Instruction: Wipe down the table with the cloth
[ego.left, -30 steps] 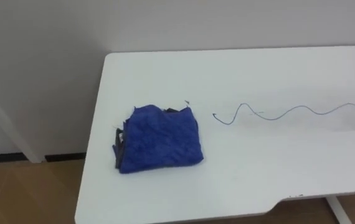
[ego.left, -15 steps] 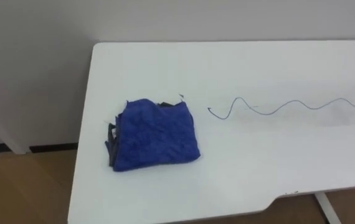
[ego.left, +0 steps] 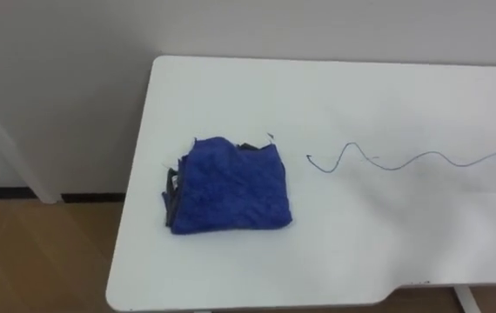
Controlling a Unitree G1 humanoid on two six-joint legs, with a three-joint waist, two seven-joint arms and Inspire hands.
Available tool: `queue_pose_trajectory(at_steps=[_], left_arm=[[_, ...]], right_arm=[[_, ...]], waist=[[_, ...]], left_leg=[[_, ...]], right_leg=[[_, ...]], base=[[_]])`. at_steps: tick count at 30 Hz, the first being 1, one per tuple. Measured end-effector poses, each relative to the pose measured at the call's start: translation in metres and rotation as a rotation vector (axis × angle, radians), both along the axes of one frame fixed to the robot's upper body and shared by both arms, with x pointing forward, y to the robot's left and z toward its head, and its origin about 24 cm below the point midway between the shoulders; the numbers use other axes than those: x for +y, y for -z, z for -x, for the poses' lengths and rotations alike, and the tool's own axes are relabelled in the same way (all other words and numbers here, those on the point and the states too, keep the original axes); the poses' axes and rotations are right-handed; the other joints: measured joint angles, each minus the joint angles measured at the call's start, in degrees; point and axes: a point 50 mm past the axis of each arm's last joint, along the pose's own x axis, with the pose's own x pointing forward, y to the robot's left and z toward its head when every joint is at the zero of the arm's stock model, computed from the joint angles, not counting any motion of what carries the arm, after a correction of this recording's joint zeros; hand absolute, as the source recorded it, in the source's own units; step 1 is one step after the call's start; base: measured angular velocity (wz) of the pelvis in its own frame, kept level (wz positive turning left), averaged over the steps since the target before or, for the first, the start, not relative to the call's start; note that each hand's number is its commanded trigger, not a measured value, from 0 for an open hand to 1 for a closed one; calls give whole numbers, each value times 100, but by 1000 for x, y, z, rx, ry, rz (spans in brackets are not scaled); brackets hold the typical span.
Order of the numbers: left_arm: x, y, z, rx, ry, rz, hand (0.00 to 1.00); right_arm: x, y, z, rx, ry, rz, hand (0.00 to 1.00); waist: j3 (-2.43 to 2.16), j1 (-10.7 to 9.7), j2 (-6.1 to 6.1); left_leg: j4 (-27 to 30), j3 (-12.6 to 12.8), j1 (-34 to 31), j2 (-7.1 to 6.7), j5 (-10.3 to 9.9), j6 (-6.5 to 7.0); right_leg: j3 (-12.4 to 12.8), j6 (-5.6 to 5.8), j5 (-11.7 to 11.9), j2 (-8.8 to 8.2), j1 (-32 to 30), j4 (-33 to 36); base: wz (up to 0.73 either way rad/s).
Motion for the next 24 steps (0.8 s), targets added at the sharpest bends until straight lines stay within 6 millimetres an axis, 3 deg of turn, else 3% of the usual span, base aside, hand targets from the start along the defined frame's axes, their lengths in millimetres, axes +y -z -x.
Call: queue_pose_trajectory(at_steps=[7,12,20,24], left_arm=[[-2,0,-2,-10,18,10,0],[-4,-1,-6,-29,39,31,0],[-13,-1,-25,-55,139,45,0],[-12,-1,-25,-48,158,45,0]], right_arm=[[30,-5,-14,37,-149,137,0],[48,-11,-21,57,-256,243,0],[103,2,-29,185,-520,318,0],[116,8,-28,225,-590,317,0]], waist=[[3,208,-18],[7,337,-23],[18,541,-27],[26,664,-31]], left_leg=[[36,-190,-52,-30,1,0],[109,-307,-118,-53,2,0],[149,-375,-212,-54,3,-1],[154,-408,-207,-56,3,-1]], right_leg=[[-279,0,1,-56,27,-10],[-284,1,1,-72,34,-21],[-294,2,2,-69,33,-101],[-296,2,2,-64,52,-109]], base=[[14],[14],[5],[5]])
